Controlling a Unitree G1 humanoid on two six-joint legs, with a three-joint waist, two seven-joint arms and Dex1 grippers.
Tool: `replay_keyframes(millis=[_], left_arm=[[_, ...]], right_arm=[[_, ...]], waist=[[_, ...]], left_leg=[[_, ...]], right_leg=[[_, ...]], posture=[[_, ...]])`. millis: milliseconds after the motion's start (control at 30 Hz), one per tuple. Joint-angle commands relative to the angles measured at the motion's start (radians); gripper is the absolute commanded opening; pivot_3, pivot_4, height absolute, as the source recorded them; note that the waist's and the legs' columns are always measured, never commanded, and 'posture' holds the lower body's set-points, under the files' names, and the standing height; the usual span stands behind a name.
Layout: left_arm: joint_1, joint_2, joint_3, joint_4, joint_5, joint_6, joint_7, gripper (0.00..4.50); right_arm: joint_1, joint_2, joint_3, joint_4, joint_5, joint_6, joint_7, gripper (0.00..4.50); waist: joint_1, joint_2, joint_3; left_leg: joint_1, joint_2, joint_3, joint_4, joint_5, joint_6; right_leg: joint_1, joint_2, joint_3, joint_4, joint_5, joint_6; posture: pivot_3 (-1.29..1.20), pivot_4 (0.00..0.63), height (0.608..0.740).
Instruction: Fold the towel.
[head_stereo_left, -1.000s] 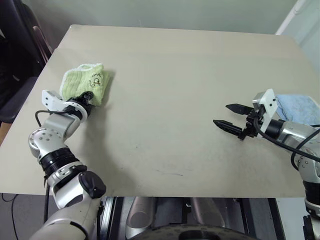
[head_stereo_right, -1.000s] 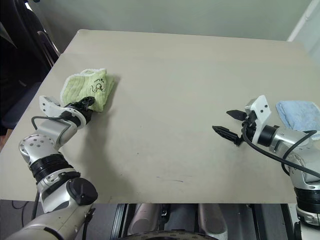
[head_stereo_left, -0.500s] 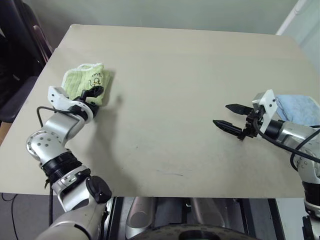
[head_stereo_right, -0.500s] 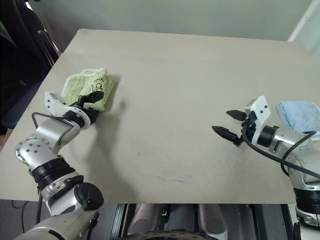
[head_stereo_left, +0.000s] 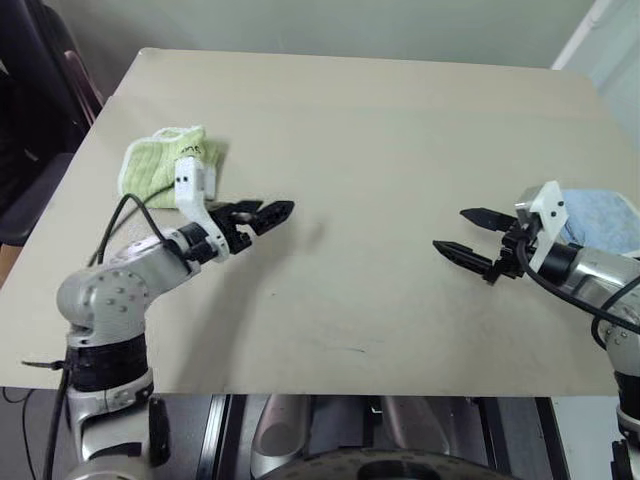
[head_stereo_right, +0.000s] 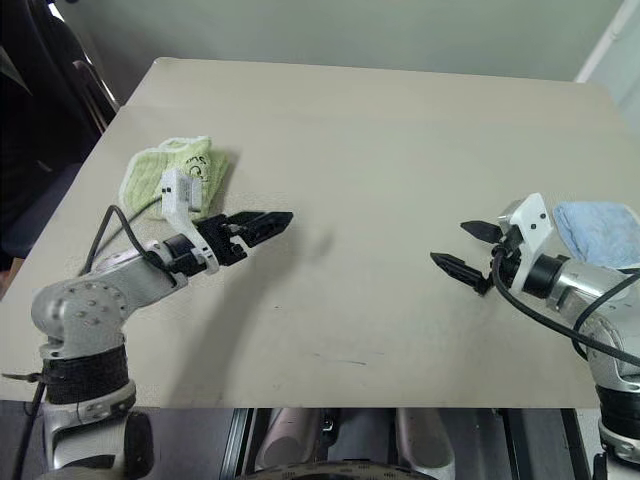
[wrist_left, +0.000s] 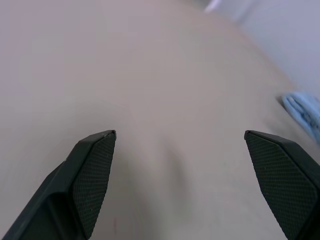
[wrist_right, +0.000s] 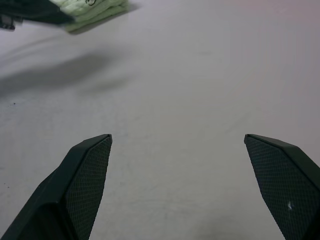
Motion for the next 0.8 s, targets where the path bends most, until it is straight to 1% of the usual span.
replay_keyframes(millis=[33,67,100,167,233,267,400,500,667,800], left_arm=[[-0.009,-0.010,-0.118,0.067,0.174,-0.345,-0.276,4.45],[-0.015,-0.029,-0.141,0.115,0.213,-0.467,-0.362,4.45],[-0.020,-0.043,-0.153,0.151,0.239,-0.551,-0.418,4.45],[-0.045,-0.063,-0.170,0.244,0.281,-0.672,-0.505,4.45],[-0.075,-0.075,-0.182,0.330,0.298,-0.742,-0.590,4.45],[-0.093,-0.085,-0.182,0.369,0.296,-0.754,-0.616,4.45],[-0.143,-0.098,-0.162,0.482,0.273,-0.772,-0.714,4.45],[-0.170,-0.097,-0.143,0.538,0.267,-0.792,-0.767,4.45],[-0.169,-0.099,-0.140,0.537,0.253,-0.768,-0.829,4.45],[-0.148,-0.099,-0.141,0.507,0.252,-0.748,-0.840,4.45]], right_arm=[[0.022,0.042,-0.058,-0.050,0.009,-0.048,-0.044,4.50],[0.035,0.049,-0.061,-0.060,0.009,-0.058,-0.044,4.50],[0.043,0.052,-0.063,-0.067,0.009,-0.063,-0.041,4.50],[0.049,0.062,-0.076,-0.089,0.036,-0.053,-0.050,4.50],[0.054,0.070,-0.091,-0.112,0.064,-0.037,-0.065,4.50],[0.072,0.060,-0.093,-0.122,0.062,-0.039,-0.054,4.50],[0.099,0.062,-0.110,-0.134,0.092,-0.041,-0.048,4.50],[0.109,0.047,-0.091,-0.141,0.089,-0.036,-0.043,4.50],[0.128,0.011,-0.084,-0.128,0.083,-0.037,-0.003,4.50],[0.123,0.003,-0.088,-0.128,0.109,-0.020,0.001,4.50]], waist=[[0.000,0.000,0.000],[-0.001,0.000,0.000],[-0.001,0.001,-0.001],[-0.001,0.001,-0.001],[-0.001,0.001,-0.001],[-0.001,0.001,-0.001],[-0.002,0.001,-0.001],[-0.004,0.001,-0.001],[-0.004,0.002,-0.001],[-0.004,0.002,-0.001]], left_leg=[[0.000,0.000,0.000,0.000,0.000,0.000],[0.000,0.000,-0.001,0.000,-0.001,0.000],[-0.001,0.001,-0.001,0.000,-0.001,0.000],[-0.002,0.001,-0.001,0.000,-0.002,0.000],[-0.005,0.002,-0.001,0.000,-0.002,0.000],[-0.006,0.002,-0.002,0.000,-0.002,0.000],[-0.008,0.002,-0.002,0.000,-0.003,0.001],[-0.010,0.002,-0.001,0.000,-0.003,0.002],[-0.014,0.002,-0.002,0.000,-0.002,0.003],[-0.015,0.002,-0.001,0.001,-0.002,0.004]], right_leg=[[0.000,0.000,0.000,0.000,-0.002,0.003],[0.000,0.000,0.000,0.000,-0.003,0.003],[-0.001,0.000,0.000,0.000,-0.002,0.003],[-0.002,0.000,0.000,0.001,-0.003,0.003],[-0.006,0.001,0.000,0.001,-0.001,0.000],[-0.007,0.001,0.000,0.002,0.002,-0.004],[-0.006,0.000,-0.001,0.000,0.002,-0.005],[-0.008,-0.001,0.000,0.000,0.002,-0.005],[-0.011,-0.001,-0.001,0.000,0.002,-0.004],[-0.011,-0.002,-0.001,0.000,0.002,-0.004]], posture=[[0.00,0.150,0.697],[0.00,0.150,0.697],[0.00,0.150,0.697],[0.00,0.150,0.697],[0.00,0.150,0.697],[0.00,0.150,0.697],[0.00,0.150,0.697],[0.00,0.150,0.697],[0.00,0.150,0.697],[0.00,0.150,0.697]])
